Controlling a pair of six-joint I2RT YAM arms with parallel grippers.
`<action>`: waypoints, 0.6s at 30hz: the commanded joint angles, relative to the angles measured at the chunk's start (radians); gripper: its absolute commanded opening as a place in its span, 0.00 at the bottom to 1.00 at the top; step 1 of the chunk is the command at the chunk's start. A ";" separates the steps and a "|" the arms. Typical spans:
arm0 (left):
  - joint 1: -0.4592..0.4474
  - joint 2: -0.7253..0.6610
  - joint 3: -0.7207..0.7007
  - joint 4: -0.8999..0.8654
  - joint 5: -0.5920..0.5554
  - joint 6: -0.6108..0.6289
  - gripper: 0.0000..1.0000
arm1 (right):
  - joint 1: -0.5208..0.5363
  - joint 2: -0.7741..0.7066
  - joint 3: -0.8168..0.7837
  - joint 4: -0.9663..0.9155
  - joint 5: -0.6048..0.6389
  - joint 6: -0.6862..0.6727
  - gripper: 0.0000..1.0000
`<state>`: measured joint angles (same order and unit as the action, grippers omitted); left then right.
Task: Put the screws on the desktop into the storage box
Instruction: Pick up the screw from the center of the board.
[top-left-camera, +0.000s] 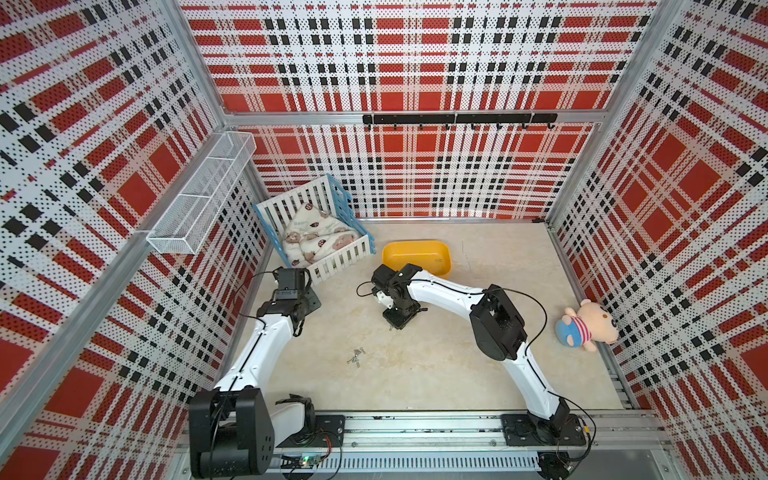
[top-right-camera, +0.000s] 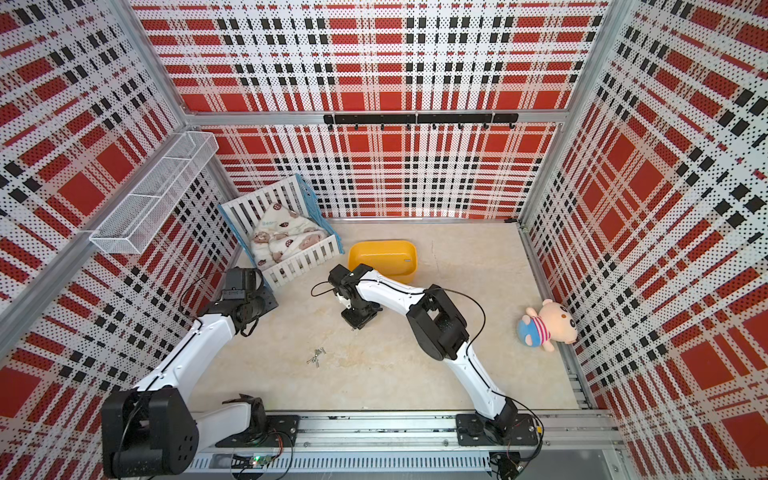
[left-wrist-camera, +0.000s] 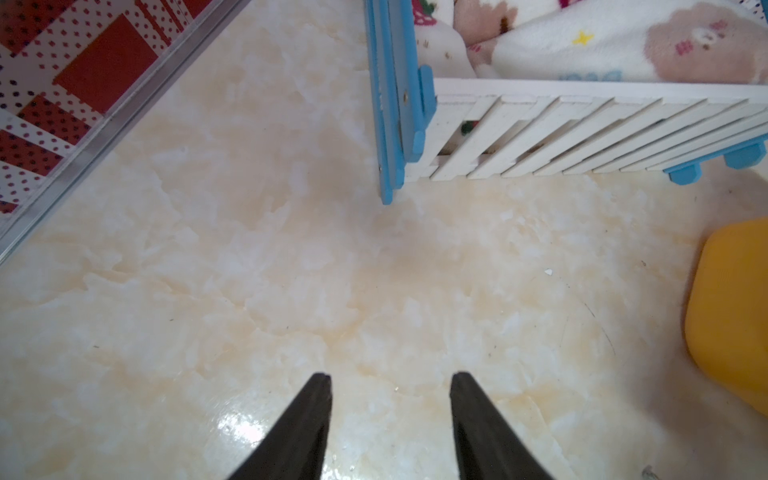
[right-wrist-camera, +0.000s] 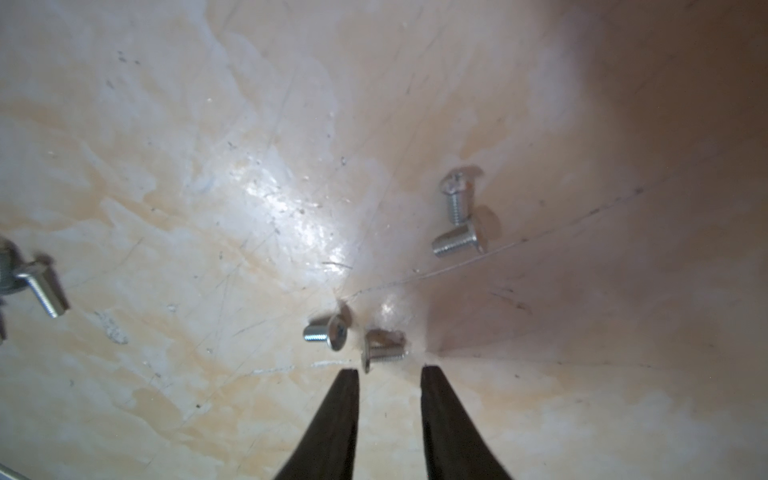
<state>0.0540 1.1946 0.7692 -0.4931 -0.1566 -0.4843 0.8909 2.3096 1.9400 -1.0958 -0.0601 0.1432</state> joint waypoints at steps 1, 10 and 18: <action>0.008 0.001 -0.007 0.019 0.007 0.013 0.53 | 0.004 -0.022 0.014 -0.002 -0.008 0.012 0.35; 0.007 0.002 -0.008 0.020 0.008 0.013 0.53 | 0.003 0.039 0.051 -0.003 -0.033 0.020 0.37; 0.008 0.003 -0.009 0.021 0.008 0.015 0.53 | 0.000 0.053 0.020 0.011 -0.021 0.033 0.37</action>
<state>0.0540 1.1946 0.7692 -0.4927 -0.1566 -0.4839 0.8906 2.3367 1.9709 -1.0927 -0.0860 0.1600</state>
